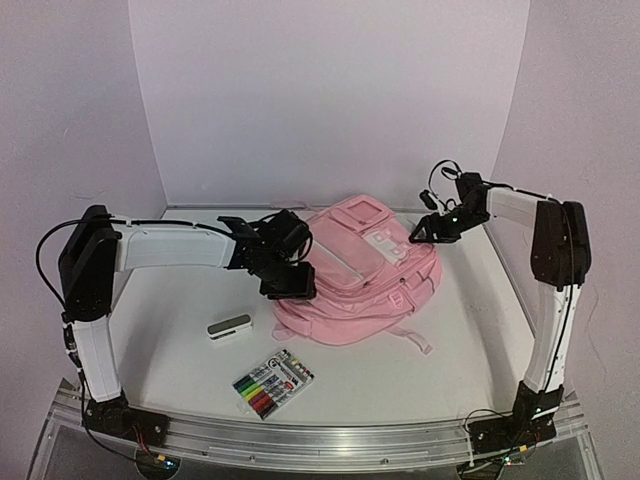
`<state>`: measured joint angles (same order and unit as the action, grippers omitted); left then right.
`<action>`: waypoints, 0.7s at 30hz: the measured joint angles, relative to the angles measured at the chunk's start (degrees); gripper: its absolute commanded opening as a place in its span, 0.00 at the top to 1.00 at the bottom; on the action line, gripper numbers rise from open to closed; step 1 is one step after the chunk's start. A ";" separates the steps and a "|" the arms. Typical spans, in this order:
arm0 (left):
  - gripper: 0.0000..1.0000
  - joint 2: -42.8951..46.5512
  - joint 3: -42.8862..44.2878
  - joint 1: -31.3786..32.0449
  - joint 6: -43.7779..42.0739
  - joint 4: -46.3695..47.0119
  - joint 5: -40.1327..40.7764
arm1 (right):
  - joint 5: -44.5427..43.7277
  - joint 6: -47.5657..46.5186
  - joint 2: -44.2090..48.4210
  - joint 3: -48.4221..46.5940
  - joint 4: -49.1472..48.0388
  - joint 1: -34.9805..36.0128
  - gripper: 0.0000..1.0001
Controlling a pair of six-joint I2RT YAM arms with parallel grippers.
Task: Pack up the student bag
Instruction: Adjust the student bag at the center of the board.
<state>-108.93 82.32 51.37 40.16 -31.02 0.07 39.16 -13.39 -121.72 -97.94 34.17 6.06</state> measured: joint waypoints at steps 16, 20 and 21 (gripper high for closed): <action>0.39 -7.72 8.27 -10.67 -2.23 1.15 -4.21 | 7.52 -0.58 26.68 31.09 11.18 0.13 0.14; 0.34 -4.30 5.27 -10.71 -1.51 2.04 -4.28 | 4.49 -2.50 27.69 23.16 12.27 0.13 0.08; 0.33 -3.06 4.16 -10.68 -1.14 2.32 -4.39 | 3.86 -2.57 26.63 19.69 12.03 0.13 0.08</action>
<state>-111.98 86.49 40.69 39.02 -28.70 -4.32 43.02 -15.95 -95.09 -78.25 46.20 6.20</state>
